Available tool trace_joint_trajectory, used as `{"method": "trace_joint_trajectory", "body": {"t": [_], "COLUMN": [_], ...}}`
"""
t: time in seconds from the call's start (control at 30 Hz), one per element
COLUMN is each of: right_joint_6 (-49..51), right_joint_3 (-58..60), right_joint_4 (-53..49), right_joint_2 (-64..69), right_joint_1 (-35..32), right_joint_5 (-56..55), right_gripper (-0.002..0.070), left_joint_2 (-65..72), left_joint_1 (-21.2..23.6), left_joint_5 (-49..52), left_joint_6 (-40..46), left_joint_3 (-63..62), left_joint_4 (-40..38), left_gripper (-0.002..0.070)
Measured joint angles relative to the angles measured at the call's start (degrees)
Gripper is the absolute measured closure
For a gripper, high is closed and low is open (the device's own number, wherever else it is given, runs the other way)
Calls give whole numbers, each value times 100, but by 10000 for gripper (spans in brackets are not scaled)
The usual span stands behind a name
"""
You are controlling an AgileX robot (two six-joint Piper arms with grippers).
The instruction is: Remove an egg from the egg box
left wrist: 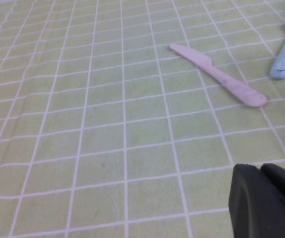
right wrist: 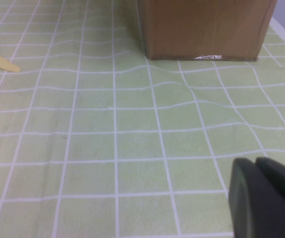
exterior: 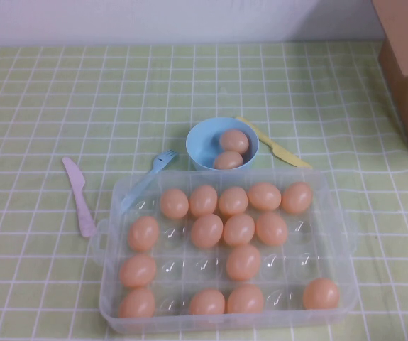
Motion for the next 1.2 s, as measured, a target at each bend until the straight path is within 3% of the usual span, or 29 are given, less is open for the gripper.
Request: {"method": "trace_joint_trajectory", "body": {"t": [0.2, 0.43, 0.8, 1.0, 1.2], "right_joint_6": [0, 0, 0, 0, 0], "right_joint_3": [0, 0, 0, 0, 0], "right_joint_4": [0, 0, 0, 0, 0], "right_joint_2": [0, 0, 0, 0, 0], "right_joint_1": [0, 0, 0, 0, 0], "right_joint_5": [0, 0, 0, 0, 0], "right_gripper": [694, 694, 694, 694, 694], "left_joint_2": [0, 0, 0, 0, 838], "left_joint_1": [0, 0, 0, 0, 0], "left_joint_5": [-374, -1234, -1591, -293, 1239], "left_joint_6": [-45, -1117, -1132, -969, 122], "left_joint_3": [0, 0, 0, -332, -1664], "left_joint_4": [-683, -3170, -3750, -3946, -3935], "left_gripper": [679, 679, 679, 679, 679]}}
